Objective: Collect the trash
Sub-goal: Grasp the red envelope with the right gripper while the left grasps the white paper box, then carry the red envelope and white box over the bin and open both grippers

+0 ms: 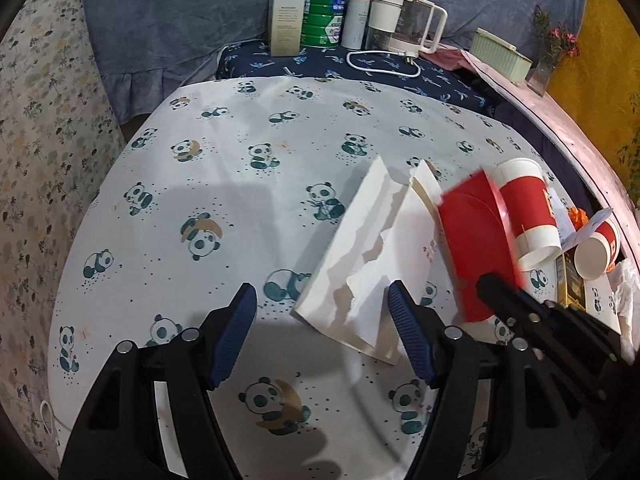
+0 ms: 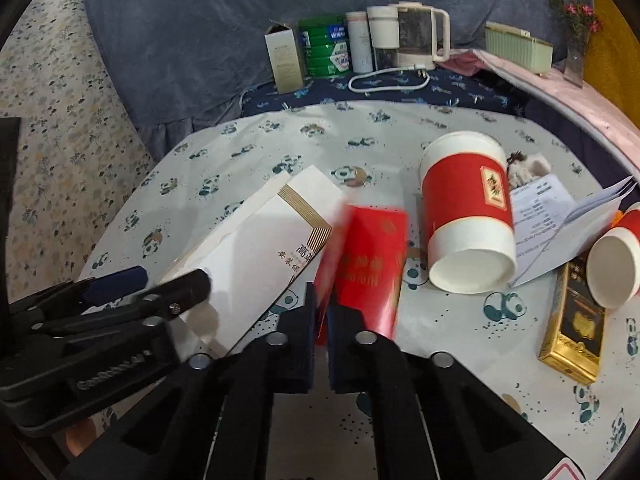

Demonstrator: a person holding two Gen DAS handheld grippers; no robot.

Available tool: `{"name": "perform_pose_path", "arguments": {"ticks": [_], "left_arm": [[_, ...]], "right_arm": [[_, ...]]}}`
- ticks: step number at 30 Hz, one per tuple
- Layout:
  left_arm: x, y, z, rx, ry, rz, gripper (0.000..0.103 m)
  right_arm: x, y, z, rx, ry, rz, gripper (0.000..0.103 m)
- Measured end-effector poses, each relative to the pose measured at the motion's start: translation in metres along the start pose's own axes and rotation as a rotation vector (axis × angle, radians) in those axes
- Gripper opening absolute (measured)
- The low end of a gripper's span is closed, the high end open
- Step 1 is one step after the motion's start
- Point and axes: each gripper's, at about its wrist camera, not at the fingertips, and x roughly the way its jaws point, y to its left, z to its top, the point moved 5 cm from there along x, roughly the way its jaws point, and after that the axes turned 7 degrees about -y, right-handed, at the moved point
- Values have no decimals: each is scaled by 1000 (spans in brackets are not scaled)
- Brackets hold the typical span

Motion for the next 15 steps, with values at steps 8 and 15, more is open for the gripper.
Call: {"name": "perform_pose_path", "arguments": {"ticks": [8,15], "left_arm": [[16,-29,-6,32,39,-26,49],[0,-50,0,74,-1,-18,7]], "right_arm": [[-42,-19,26,17,-100,-26,1],[-71,-42,34,51,-131,-57,1]]}}
